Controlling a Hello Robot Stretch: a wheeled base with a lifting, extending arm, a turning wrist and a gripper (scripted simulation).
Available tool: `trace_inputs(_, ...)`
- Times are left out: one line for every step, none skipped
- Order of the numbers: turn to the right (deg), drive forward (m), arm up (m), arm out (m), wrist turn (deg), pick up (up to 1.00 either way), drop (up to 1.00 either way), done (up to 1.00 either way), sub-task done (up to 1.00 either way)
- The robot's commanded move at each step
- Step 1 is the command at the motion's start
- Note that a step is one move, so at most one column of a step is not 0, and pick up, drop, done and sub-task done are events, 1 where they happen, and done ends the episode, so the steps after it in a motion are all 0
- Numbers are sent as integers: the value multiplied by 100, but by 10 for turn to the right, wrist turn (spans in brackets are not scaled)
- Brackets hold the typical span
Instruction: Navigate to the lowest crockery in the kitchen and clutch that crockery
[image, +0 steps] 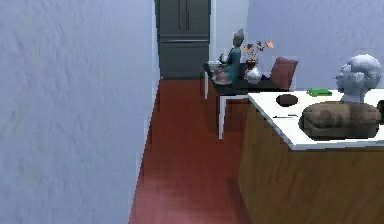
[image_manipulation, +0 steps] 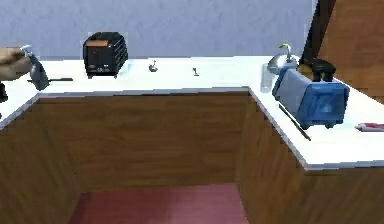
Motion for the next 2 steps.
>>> trace_inputs(0,100,0,0,0,0,0,0,0)
trace_inputs(-30,0,0,0,0,0,0,0,0)
